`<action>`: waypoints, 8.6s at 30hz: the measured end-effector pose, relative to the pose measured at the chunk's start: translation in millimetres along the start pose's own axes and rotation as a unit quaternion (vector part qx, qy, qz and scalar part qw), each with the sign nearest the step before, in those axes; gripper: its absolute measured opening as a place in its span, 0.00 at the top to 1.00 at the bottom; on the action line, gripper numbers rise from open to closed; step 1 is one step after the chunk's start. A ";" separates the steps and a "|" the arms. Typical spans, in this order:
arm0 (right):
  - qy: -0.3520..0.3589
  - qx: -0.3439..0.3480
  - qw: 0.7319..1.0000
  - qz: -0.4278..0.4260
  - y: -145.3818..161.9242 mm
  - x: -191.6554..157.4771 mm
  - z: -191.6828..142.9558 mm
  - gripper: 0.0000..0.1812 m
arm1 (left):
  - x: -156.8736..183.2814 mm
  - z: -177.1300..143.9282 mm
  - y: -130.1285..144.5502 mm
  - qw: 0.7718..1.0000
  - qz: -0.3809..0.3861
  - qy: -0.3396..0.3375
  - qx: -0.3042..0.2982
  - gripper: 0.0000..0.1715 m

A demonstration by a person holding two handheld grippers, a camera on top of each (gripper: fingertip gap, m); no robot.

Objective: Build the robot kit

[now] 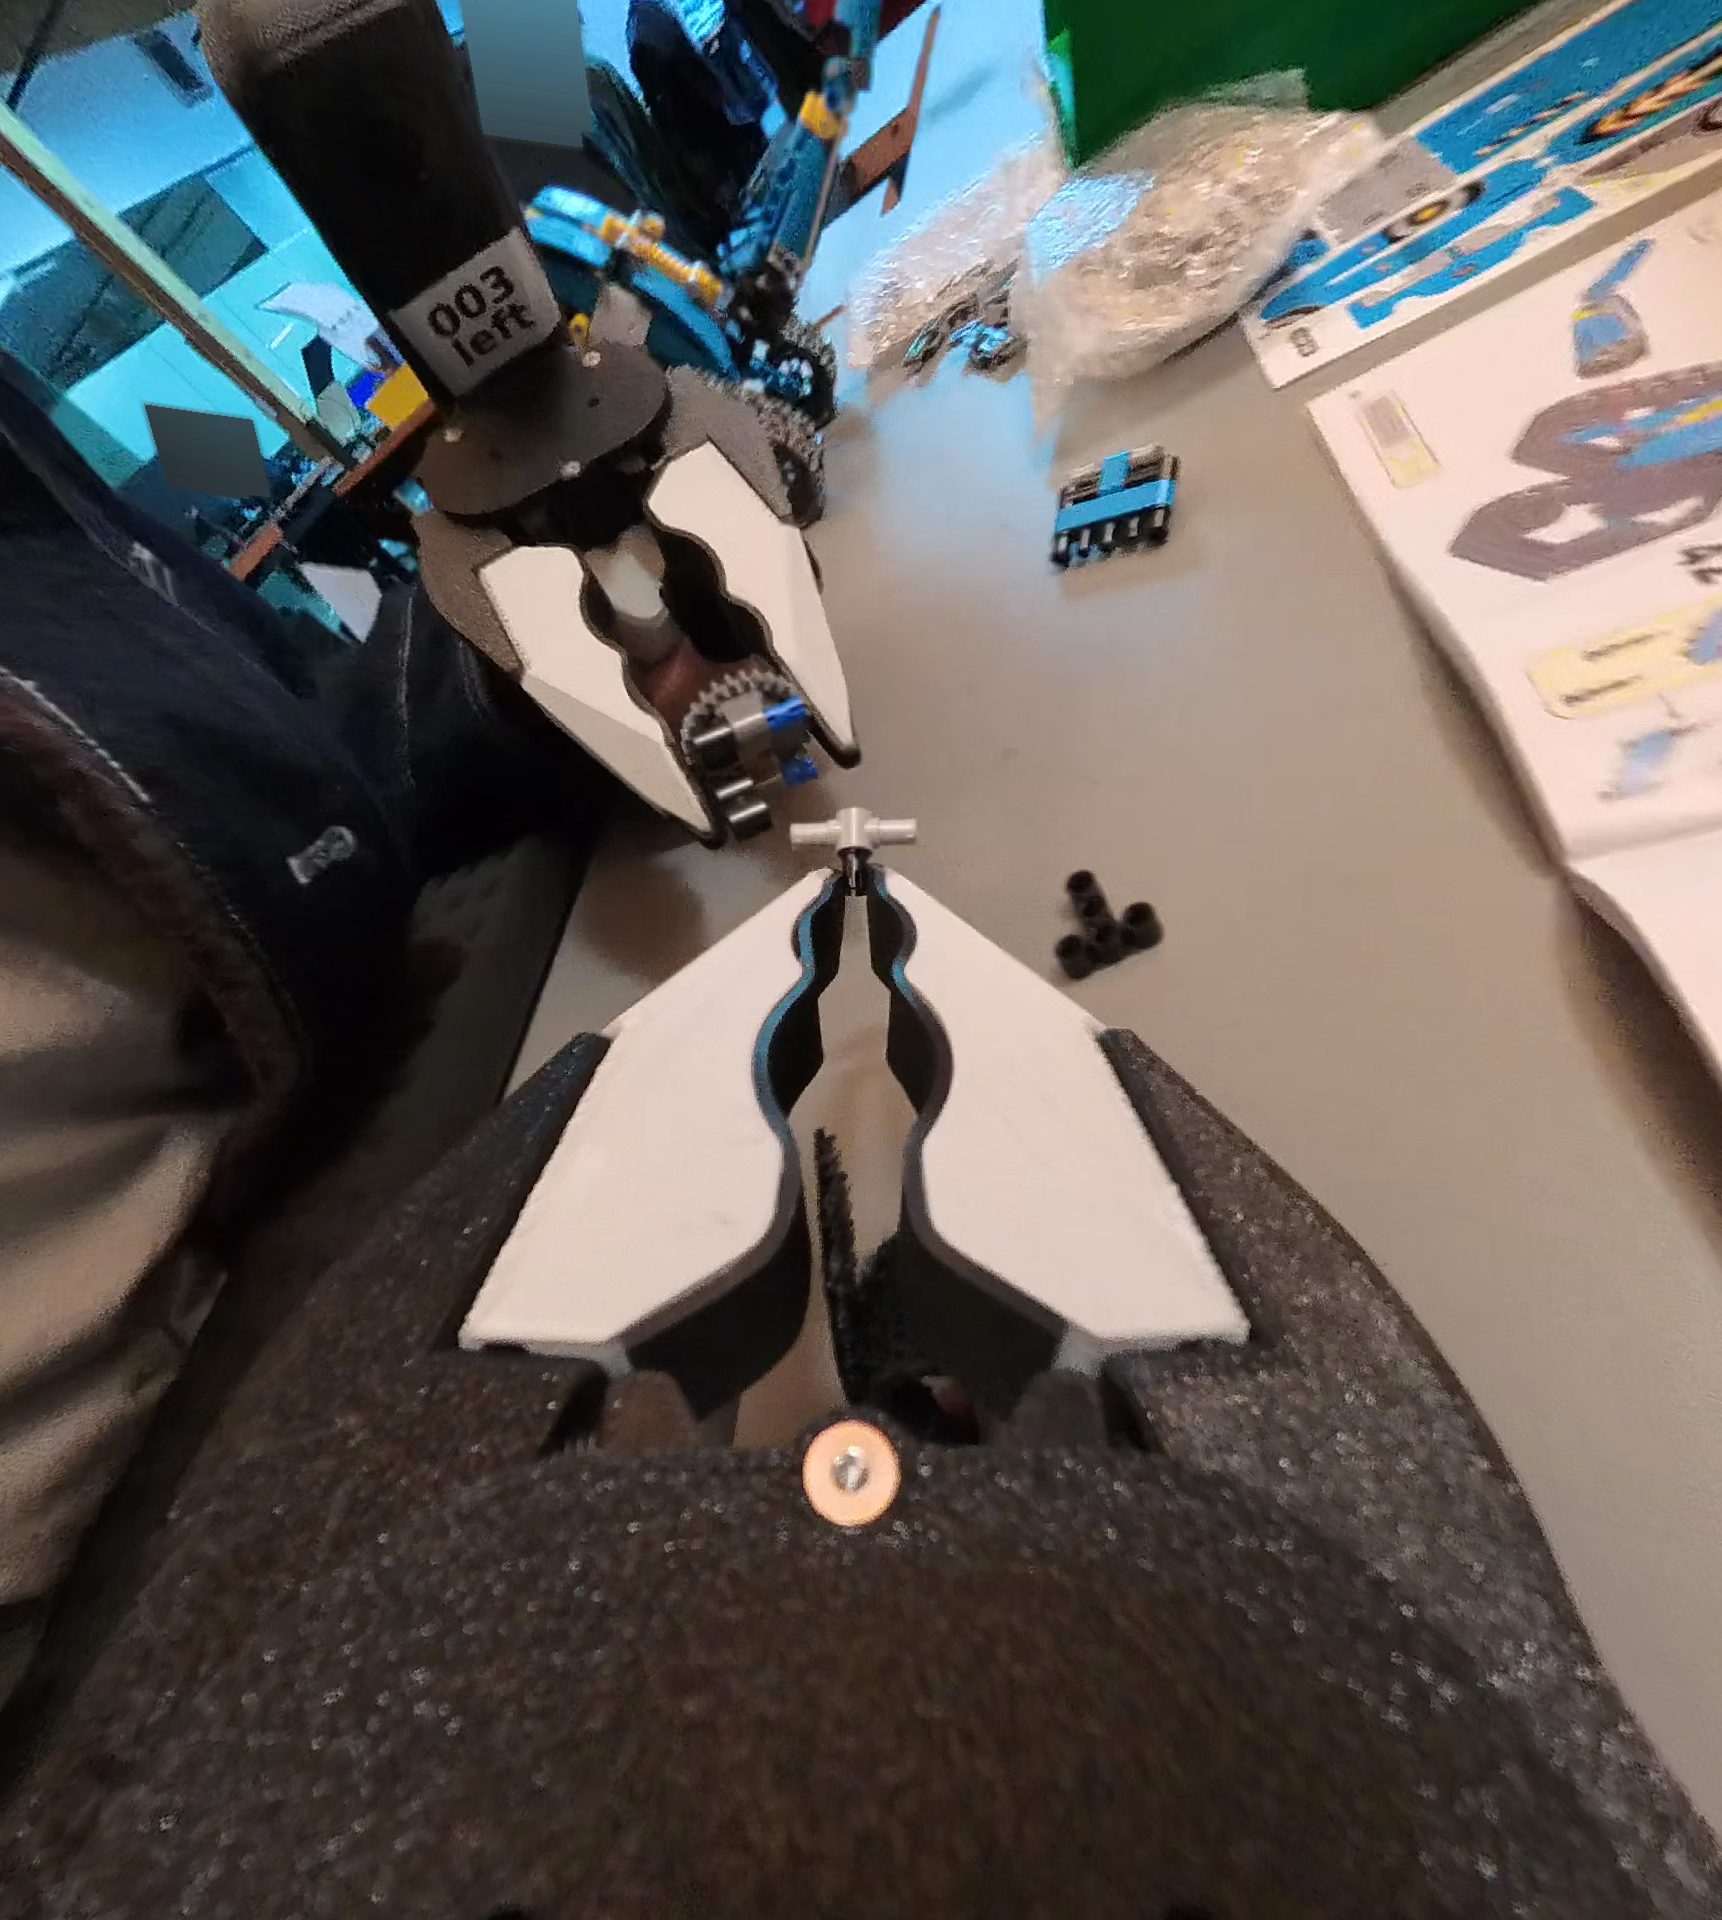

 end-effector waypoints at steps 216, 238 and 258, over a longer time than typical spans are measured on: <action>0.167 -0.264 0.940 -0.138 27.9 -39.3 24.2 0.96 | 57.3 36.7 37.1 0.683 0.688 -0.235 -0.067 0.97; 0.207 -0.243 0.920 -0.228 37.0 -30.7 8.8 0.97 | 40.8 30.1 27.9 0.738 0.621 -0.248 -0.090 0.96; 0.105 -0.207 0.950 -0.208 54.0 -21.6 -13.7 0.92 | 48.5 28.8 28.3 0.768 0.600 -0.210 -0.077 0.96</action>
Point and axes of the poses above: each gripper's, where its closed fingertips meet, z out along the fingers, y out of its underside, x = y × z across the jaws, the point moved 6 cm from there along -z, back along the fingers, and after that the axes turned 7 degrees about -y, right-handed, at the moved point
